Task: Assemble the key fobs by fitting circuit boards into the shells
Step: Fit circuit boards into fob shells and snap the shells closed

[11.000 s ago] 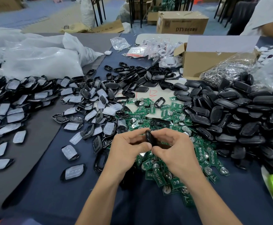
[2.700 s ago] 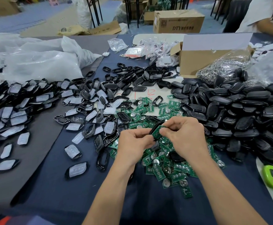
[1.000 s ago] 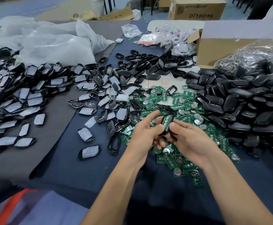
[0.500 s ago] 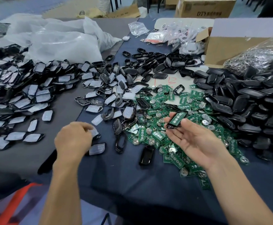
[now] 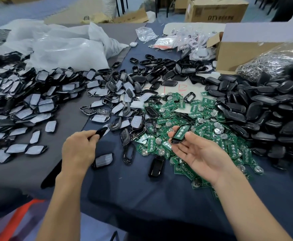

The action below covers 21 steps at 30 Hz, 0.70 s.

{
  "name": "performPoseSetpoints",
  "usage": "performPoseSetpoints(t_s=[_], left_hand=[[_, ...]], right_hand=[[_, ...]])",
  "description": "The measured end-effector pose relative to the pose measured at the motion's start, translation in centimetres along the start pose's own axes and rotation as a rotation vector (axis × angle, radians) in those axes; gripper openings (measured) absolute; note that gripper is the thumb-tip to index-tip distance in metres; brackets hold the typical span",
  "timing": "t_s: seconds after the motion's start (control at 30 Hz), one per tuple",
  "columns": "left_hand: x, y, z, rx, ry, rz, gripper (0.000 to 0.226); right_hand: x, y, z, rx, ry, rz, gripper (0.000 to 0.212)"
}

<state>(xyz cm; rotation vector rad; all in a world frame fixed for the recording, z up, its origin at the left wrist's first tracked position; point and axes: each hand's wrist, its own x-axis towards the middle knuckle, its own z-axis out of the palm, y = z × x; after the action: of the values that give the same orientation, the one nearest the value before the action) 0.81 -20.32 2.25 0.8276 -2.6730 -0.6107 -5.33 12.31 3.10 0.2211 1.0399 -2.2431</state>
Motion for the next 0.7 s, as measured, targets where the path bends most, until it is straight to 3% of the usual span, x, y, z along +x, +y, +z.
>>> performPoseSetpoints(t_s=[0.07,0.13,0.2,0.3,0.4,0.7], left_hand=[[-0.4,1.9,0.0,-0.435,-0.065,-0.105,0.012],[-2.0,4.9,0.0,-0.972,-0.332,-0.18,0.012],[-3.8,7.5,0.4,-1.174,-0.547,-0.133,0.017],[-5.8,10.7,1.5,-1.194,-0.631,-0.104,0.03],[-6.9,12.8,2.4,-1.19,-0.617,-0.127,0.028],[-7.2,14.2,2.2,-1.01,-0.557,0.051,0.031]], right_hand=[[-0.2,0.0,0.0,0.004,0.0,-0.002,0.03],[-0.3,0.0,0.0,-0.006,-0.004,-0.008,0.039],[-0.5,-0.1,0.2,-0.024,-0.009,-0.014,0.044],[-0.9,-0.3,0.7,-0.064,-0.025,-0.029,0.039],[-1.5,-0.5,0.8,-0.096,-0.045,-0.039,0.036],[-2.3,-0.8,0.3,-0.218,-0.1,-0.087,0.027]])
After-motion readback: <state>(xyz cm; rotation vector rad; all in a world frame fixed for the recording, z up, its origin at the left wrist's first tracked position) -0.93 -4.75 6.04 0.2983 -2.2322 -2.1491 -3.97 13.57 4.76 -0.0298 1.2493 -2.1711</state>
